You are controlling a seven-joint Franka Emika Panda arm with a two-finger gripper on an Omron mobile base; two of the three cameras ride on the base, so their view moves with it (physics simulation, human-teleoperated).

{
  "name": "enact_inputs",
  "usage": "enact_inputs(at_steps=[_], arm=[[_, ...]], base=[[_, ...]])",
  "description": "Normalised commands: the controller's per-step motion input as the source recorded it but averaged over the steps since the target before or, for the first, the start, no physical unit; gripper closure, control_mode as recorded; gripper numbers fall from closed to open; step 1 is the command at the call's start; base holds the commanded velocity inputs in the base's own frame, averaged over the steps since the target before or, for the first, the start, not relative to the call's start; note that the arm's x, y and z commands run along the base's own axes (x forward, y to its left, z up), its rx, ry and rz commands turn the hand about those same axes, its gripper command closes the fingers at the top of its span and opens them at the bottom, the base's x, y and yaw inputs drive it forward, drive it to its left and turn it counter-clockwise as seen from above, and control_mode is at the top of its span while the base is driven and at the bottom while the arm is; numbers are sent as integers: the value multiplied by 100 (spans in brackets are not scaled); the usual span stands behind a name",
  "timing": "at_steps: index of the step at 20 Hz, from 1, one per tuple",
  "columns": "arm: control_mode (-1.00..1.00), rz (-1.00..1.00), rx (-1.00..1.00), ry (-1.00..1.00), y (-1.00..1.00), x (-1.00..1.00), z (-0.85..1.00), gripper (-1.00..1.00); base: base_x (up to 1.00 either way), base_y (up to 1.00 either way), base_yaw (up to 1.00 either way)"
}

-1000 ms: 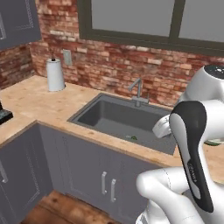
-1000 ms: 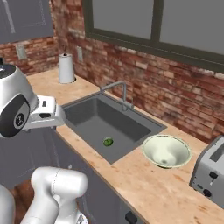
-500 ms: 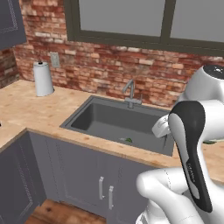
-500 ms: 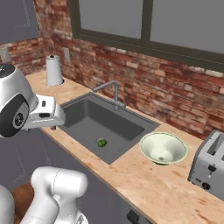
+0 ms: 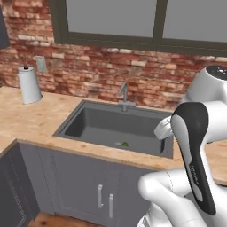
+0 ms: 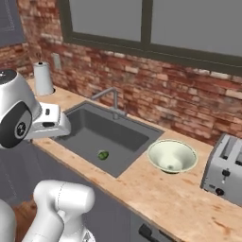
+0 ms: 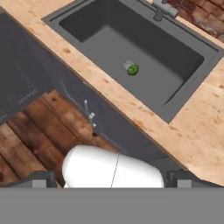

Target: Clear the mugs and bowl far away from the sink.

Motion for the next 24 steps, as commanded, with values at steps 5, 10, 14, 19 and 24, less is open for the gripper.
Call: enact_inputs(at_steps=[5, 10, 14, 19, 24], arm=[[100, 0, 0, 0, 0, 0, 0, -100], [100, 0, 0, 0, 0, 0, 0, -100], [100, 0, 0, 0, 0, 0, 0, -100], [100, 0, 0, 0, 0, 0, 0, -100], [100, 0, 0, 0, 0, 0, 0, -100]], base=[[-65, 70, -48], [-13, 68, -11], [7, -23, -16], [20, -70, -20], [2, -89, -35]])
